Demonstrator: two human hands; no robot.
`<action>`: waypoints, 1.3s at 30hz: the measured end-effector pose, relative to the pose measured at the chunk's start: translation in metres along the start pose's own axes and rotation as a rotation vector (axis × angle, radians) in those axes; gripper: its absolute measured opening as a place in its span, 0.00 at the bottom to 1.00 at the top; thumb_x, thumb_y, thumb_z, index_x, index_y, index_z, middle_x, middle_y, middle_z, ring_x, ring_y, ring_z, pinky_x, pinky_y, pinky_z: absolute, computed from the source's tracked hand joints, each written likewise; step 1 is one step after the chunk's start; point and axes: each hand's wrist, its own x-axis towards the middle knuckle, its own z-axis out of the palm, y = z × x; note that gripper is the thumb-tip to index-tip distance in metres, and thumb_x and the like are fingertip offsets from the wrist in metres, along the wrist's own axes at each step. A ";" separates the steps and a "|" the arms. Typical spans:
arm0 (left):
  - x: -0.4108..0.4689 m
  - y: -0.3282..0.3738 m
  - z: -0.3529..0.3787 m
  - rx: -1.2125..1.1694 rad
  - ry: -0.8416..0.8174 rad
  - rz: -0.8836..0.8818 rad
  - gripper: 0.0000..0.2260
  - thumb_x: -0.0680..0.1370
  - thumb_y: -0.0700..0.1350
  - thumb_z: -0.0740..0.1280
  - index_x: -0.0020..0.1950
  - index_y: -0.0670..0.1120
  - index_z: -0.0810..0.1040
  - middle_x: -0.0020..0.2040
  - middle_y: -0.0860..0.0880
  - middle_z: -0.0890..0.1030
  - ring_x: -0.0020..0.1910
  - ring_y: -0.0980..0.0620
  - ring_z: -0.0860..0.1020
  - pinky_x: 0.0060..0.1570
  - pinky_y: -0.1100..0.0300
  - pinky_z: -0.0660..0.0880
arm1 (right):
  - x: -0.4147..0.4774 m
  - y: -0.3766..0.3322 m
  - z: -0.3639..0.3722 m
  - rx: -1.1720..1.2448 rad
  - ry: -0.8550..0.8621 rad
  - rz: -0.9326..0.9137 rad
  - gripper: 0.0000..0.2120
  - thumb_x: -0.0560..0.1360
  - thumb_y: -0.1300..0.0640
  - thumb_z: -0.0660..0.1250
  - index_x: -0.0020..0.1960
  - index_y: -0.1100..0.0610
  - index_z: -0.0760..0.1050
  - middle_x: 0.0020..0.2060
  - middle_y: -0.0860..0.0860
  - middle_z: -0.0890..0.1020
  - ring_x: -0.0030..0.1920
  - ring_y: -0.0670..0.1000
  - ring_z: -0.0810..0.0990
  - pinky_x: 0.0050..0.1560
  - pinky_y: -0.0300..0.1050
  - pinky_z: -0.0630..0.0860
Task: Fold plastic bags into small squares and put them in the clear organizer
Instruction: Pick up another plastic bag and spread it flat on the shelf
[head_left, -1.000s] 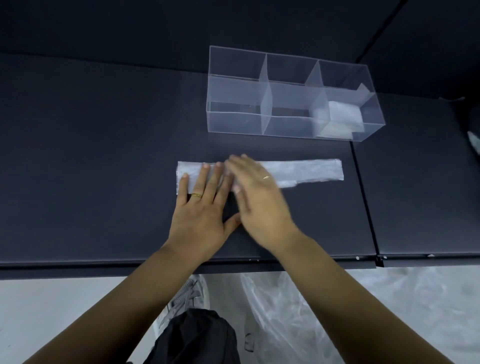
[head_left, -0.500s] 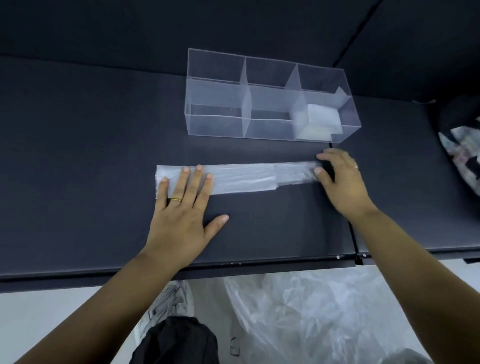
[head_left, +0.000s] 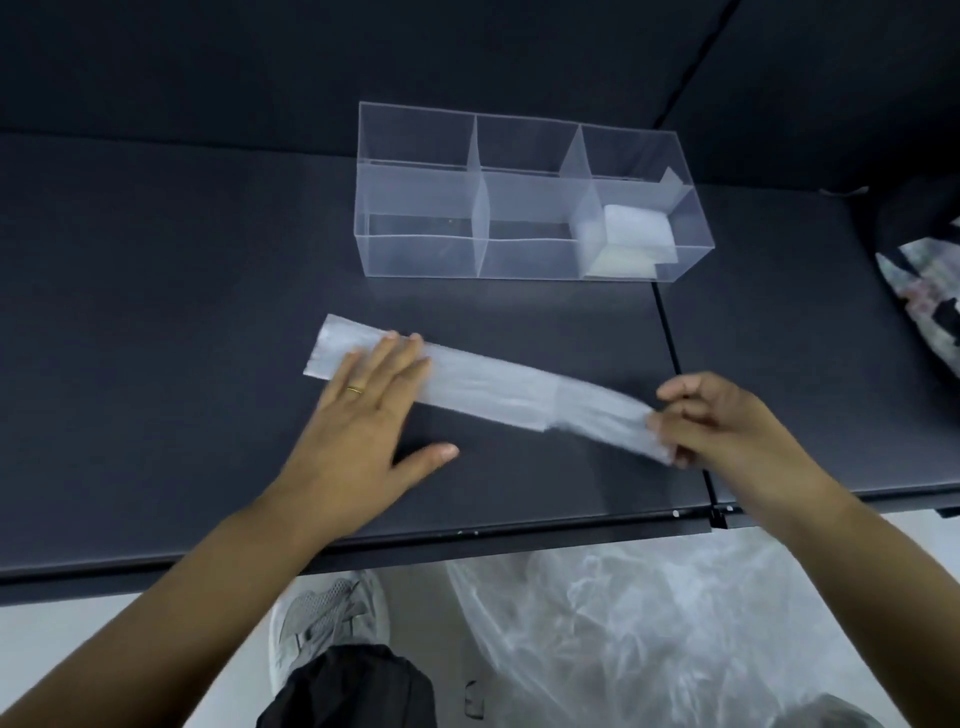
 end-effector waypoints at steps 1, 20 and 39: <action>0.000 0.016 0.000 -0.052 0.006 0.051 0.40 0.74 0.68 0.56 0.78 0.43 0.56 0.79 0.48 0.53 0.78 0.53 0.46 0.75 0.56 0.41 | -0.015 -0.002 0.001 0.025 -0.013 0.032 0.10 0.74 0.66 0.68 0.53 0.60 0.73 0.30 0.53 0.80 0.34 0.53 0.76 0.35 0.42 0.74; 0.023 0.101 0.005 -1.248 0.318 -0.378 0.09 0.80 0.40 0.63 0.56 0.45 0.82 0.49 0.54 0.85 0.52 0.61 0.81 0.51 0.72 0.73 | -0.016 -0.030 0.014 0.326 0.021 -0.003 0.07 0.78 0.60 0.63 0.46 0.53 0.79 0.39 0.51 0.83 0.37 0.46 0.79 0.41 0.41 0.74; 0.029 0.057 0.002 -0.590 0.093 -0.360 0.11 0.70 0.51 0.75 0.49 0.49 0.79 0.47 0.55 0.76 0.45 0.58 0.77 0.47 0.65 0.73 | -0.008 0.038 0.021 -0.677 0.297 -0.136 0.06 0.74 0.57 0.71 0.40 0.55 0.75 0.43 0.49 0.72 0.42 0.53 0.74 0.40 0.41 0.66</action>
